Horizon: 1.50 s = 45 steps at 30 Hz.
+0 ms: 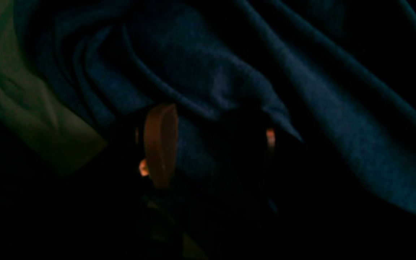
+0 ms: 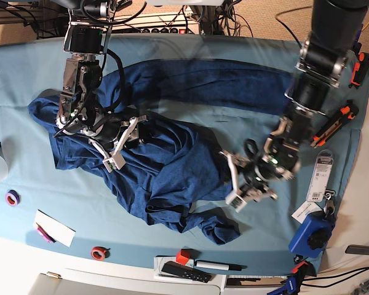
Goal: Layout the t-shirt on the table in an organized manner, then fold the t-shirt properly
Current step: 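Lift the grasped hem fabric with the left gripper back over the shirt body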
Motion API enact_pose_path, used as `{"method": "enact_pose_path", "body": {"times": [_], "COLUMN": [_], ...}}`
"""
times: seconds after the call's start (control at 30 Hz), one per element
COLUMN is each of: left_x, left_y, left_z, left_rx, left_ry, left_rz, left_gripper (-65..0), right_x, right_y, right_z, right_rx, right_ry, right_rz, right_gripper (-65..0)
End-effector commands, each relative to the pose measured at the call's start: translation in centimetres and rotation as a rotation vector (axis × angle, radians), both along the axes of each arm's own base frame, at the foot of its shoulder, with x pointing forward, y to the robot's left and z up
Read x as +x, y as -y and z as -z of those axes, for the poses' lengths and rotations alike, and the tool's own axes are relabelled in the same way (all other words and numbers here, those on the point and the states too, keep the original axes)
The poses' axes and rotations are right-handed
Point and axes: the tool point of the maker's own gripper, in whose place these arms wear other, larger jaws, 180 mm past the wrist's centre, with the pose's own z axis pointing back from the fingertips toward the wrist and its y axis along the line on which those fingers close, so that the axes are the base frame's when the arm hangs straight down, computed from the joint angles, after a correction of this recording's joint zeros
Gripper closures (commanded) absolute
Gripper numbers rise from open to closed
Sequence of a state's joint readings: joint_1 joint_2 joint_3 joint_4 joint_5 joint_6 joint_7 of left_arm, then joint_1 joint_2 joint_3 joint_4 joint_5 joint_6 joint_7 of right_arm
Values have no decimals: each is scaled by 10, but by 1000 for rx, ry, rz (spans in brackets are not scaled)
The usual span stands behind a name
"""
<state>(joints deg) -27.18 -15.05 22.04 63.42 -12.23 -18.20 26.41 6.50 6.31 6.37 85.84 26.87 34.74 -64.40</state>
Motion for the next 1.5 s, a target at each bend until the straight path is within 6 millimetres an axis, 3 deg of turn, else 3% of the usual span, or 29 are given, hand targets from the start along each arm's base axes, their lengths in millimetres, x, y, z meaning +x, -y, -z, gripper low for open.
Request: {"method": "enact_pose_path", "body": {"times": [0.0, 0.33, 0.67, 1.1, 1.17, 1.23, 1.4, 1.47], "left_x": [18, 8, -12, -9, -8, -7, -10, -25], "left_y": [3, 49, 112, 118, 118, 117, 120, 130], "left_z": [-26, -33, -48, -54, -56, -56, -57, -63], "left_rx": [-30, -159, -280, -296, -298, -283, -298, -352], "left_ry": [71, 23, -14, 0, 16, 25, 17, -9], "left_rz": [-4, 47, 170, 174, 174, 176, 198, 300], "left_gripper": [-270, -270, -270, -266, -190, -20, 0, 0], "right_x": [6, 7, 7, 9, 8, 9, 9, 9], "right_y": [3, 3, 3, 3, 3, 3, 3, 4], "right_z": [-7, -8, -8, -9, -9, -9, -9, -9], "right_rx": [-12, -11, -9, -5, -6, -5, -5, -13], "right_ry": [23, 26, 30, 37, 37, 37, 38, 38], "right_rz": [4, 5, 6, 8, 8, 8, 8, 9], "right_gripper": [-291, -291, -291, -291, -291, -291, -291, -291]}}
